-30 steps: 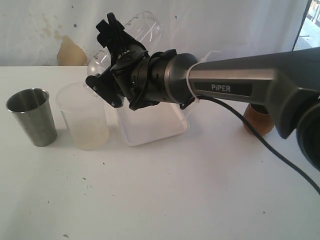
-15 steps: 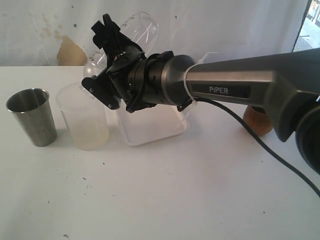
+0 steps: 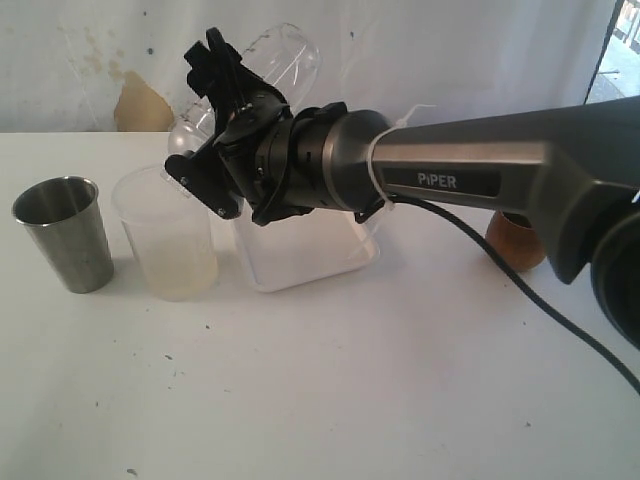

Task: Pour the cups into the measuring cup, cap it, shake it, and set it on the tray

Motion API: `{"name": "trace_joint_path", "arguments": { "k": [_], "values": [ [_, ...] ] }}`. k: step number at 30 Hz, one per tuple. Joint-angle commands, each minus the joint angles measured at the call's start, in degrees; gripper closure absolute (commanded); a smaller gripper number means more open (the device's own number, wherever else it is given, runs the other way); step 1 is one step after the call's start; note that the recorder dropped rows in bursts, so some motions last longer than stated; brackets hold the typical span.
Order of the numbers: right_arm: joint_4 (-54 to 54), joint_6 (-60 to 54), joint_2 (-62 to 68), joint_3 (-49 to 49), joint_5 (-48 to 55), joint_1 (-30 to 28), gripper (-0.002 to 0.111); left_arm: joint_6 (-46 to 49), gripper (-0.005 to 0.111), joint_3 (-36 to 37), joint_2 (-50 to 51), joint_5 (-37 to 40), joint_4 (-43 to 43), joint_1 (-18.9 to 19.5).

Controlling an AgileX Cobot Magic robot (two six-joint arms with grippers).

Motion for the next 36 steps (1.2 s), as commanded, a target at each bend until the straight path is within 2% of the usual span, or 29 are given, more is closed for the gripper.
{"name": "trace_joint_path", "arguments": {
  "k": [1,11,16,36],
  "values": [
    [-0.9,-2.4,-0.4,-0.7,3.7,0.0,0.108,-0.2,0.106,0.3,-0.3,-0.5,0.0,-0.2],
    [-0.9,-1.9,-0.4,-0.7,0.2,0.5,0.108,-0.2,0.106,0.3,-0.3,-0.5,0.0,-0.2],
    [-0.9,4.3,-0.4,-0.7,-2.8,0.6,0.108,-0.2,0.106,0.3,-0.3,-0.5,0.0,-0.2],
    [-0.9,5.0,-0.4,-0.7,-0.1,0.5,0.108,-0.2,0.106,0.3,-0.3,-0.5,0.0,-0.2]
  ]
}}
